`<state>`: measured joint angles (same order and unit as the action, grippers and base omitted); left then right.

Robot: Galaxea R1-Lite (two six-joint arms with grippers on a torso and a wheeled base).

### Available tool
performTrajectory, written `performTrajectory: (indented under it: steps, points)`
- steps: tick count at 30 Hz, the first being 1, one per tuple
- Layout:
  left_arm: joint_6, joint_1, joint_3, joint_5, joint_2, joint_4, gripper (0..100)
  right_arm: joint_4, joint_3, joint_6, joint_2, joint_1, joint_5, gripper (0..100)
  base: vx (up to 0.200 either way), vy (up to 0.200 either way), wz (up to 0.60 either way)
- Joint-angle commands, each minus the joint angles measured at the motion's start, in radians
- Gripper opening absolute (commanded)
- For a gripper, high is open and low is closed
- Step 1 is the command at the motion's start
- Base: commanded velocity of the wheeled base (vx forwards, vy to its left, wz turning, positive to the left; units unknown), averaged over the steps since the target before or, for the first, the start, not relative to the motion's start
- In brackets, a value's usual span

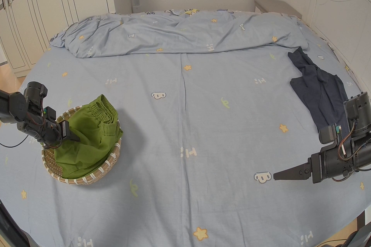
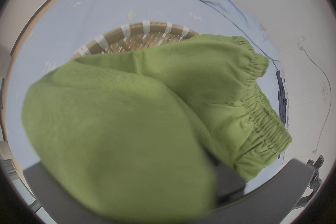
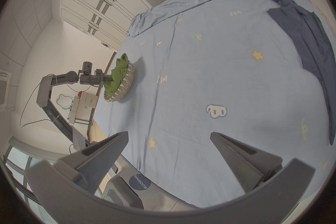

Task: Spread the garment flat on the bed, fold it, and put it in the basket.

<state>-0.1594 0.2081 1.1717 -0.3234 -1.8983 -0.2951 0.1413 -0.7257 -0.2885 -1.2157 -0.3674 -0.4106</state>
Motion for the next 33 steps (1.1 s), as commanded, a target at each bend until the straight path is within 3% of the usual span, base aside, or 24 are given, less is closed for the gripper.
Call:
performTrajectory:
  steps: [1, 11, 13, 15, 17, 19, 21, 25, 29, 33]
  points:
    - [0.000, 0.002, -0.004, 0.000, 0.068, -0.009, 100, 0.000, 0.000, 0.000, 0.001, -0.001, 0.000, 100, 0.000, 0.000, 0.00]
    - [0.014, 0.028, -0.095, 0.001, 0.369, -0.038, 100, -0.002, -0.001, 0.003, 0.009, 0.010, 0.001, 100, 0.000, 0.000, 0.00]
    - [0.064, 0.054, -0.195, 0.001, 0.545, -0.038, 100, 0.003, 0.020, 0.023, 0.094, -0.005, 0.139, 100, 0.000, 0.000, 0.00]
    - [0.115, 0.097, -0.253, 0.001, 0.659, -0.038, 100, -0.003, 0.078, 0.068, 0.185, -0.021, 0.231, 100, 0.000, 0.000, 0.00]
    - [0.159, 0.105, -0.313, -0.008, 0.780, -0.036, 100, -0.008, 0.131, 0.123, 0.278, -0.005, 0.259, 100, 0.000, 0.000, 0.00]
    - [0.178, 0.093, -0.359, -0.022, 0.877, -0.025, 100, -0.009, 0.174, 0.154, 0.352, 0.019, 0.259, 100, 0.000, 0.000, 0.00]
    - [0.202, 0.033, -0.423, -0.066, 1.045, -0.024, 100, -0.014, 0.241, 0.218, 0.532, 0.056, 0.257, 100, 0.000, 0.000, 0.00]
    - [0.205, -0.065, -0.497, -0.069, 1.260, -0.036, 100, -0.006, 0.275, 0.293, 0.745, 0.065, 0.254, 100, 0.000, 0.000, 0.00]
    - [0.204, -0.107, -0.554, -0.069, 1.395, -0.049, 100, 0.012, 0.258, 0.298, 0.835, 0.082, 0.257, 100, 0.000, 0.000, 0.00]
    - [0.199, -0.153, -0.695, -0.069, 1.608, -0.050, 100, 0.107, 0.258, 0.282, 0.963, 0.124, 0.259, 100, 0.000, 0.000, 0.00]
